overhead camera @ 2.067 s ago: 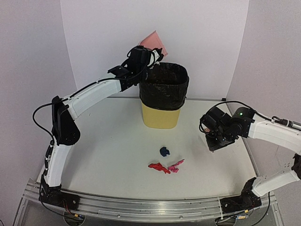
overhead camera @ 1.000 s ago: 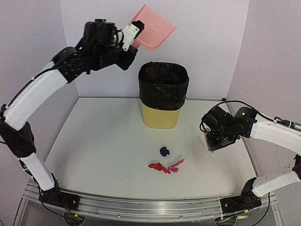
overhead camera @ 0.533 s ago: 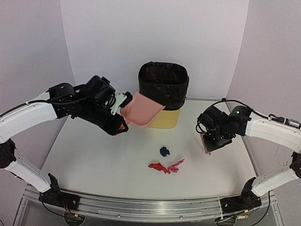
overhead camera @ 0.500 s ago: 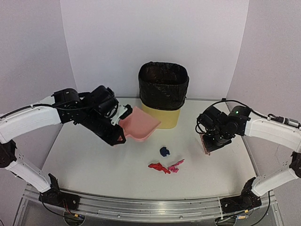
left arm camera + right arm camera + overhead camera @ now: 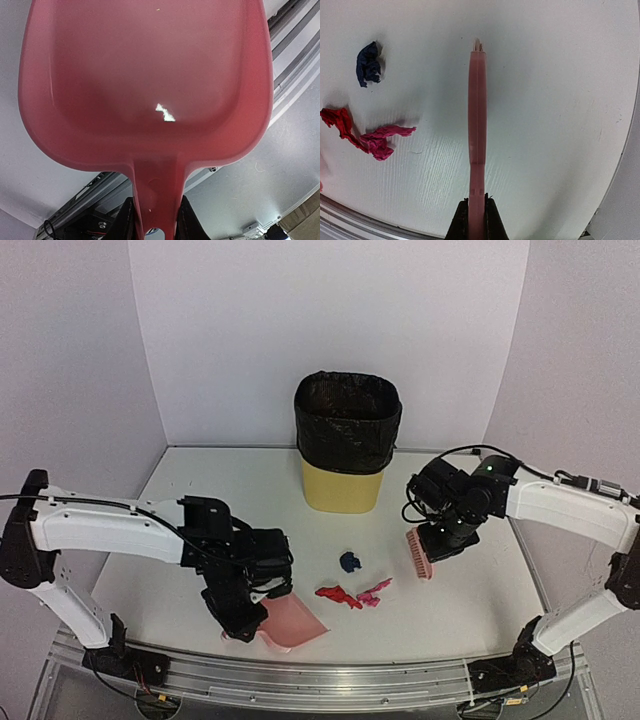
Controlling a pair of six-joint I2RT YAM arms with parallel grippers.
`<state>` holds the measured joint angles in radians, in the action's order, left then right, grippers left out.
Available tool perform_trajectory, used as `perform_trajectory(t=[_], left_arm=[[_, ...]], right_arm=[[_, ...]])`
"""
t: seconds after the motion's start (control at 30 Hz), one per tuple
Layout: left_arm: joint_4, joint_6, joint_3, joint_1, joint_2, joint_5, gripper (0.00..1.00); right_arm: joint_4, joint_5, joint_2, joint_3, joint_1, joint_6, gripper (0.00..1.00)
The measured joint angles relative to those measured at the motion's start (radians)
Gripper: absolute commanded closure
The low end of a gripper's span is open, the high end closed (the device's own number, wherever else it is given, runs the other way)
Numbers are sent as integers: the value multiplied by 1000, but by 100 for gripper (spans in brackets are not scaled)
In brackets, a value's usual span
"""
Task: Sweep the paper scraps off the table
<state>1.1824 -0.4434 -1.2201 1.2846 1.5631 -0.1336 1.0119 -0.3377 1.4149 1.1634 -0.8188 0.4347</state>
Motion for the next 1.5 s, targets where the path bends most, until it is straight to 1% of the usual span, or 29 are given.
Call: perform_trajectory(t=[0.07, 0.17, 0.33, 0.5, 0.63, 0.77, 0.93, 1.17, 1.33, 1.5], left_arm=[[1, 3, 0, 27, 65, -6, 100], [-3, 21, 0, 35, 127, -4, 100], [-7, 65, -10, 34, 174, 19, 100], [-47, 120, -47, 34, 253, 53, 100], [-87, 161, -70, 24, 301, 71, 100], [-133, 189, -82, -16, 315, 62, 100], [-177, 211, -82, -51, 320, 51, 100], [-197, 212, -79, -60, 322, 47, 100], [-216, 210, -61, -62, 313, 37, 100], [-258, 190, -20, -63, 284, 31, 100]], right_arm=[[11, 32, 34, 30, 0, 1, 100], [41, 71, 91, 72, 0, 0, 100], [76, 112, 174, 140, -4, -12, 100], [90, 150, 291, 265, -24, -36, 100], [91, 194, 368, 342, -55, -44, 100], [91, 259, 434, 410, -100, -52, 100], [87, 323, 469, 451, -152, -51, 100], [81, 401, 474, 482, -222, -12, 100], [81, 406, 473, 482, -230, 28, 100], [80, 362, 436, 466, -232, 36, 100]])
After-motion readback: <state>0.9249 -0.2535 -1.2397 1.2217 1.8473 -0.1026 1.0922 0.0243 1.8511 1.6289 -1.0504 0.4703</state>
